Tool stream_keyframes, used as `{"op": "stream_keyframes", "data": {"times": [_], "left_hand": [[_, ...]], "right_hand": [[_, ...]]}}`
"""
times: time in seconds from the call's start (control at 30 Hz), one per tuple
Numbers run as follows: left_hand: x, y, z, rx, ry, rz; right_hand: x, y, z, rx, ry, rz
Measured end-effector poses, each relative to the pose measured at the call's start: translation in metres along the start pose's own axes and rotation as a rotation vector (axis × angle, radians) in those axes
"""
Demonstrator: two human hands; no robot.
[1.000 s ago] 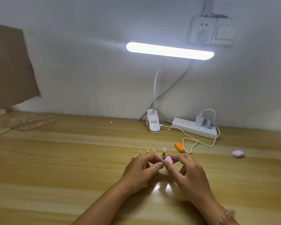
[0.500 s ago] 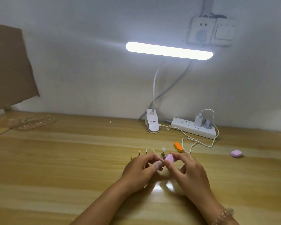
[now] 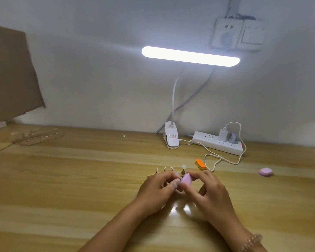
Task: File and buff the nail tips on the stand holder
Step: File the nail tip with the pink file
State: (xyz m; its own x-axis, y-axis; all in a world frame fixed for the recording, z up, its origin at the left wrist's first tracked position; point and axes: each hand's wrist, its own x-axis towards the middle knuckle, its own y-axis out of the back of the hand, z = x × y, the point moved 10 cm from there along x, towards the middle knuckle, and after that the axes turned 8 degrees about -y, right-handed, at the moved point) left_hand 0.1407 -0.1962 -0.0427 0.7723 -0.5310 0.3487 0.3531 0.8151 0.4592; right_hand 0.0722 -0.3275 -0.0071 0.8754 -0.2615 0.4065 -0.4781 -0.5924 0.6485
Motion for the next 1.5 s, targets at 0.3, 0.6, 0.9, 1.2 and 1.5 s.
{"op": "stream_keyframes", "data": {"times": [0.3, 0.6, 0.9, 1.2, 1.5], "left_hand": [[-0.002, 0.002, -0.004, 0.005, 0.060, 0.019], [-0.001, -0.004, -0.003, -0.028, 0.059, -0.019], [0.002, 0.000, -0.001, -0.043, -0.004, 0.014], [0.002, -0.001, 0.001, -0.019, -0.037, 0.002], [0.001, -0.001, -0.001, -0.020, -0.037, 0.001]], "right_hand": [[-0.004, -0.007, -0.009, -0.003, 0.036, -0.063], [-0.004, -0.003, -0.011, 0.094, 0.053, -0.042], [-0.001, 0.003, 0.002, 0.101, -0.004, 0.015], [0.000, 0.009, 0.000, 0.063, 0.009, 0.064], [0.000, 0.004, 0.003, 0.037, -0.011, 0.035]]}}
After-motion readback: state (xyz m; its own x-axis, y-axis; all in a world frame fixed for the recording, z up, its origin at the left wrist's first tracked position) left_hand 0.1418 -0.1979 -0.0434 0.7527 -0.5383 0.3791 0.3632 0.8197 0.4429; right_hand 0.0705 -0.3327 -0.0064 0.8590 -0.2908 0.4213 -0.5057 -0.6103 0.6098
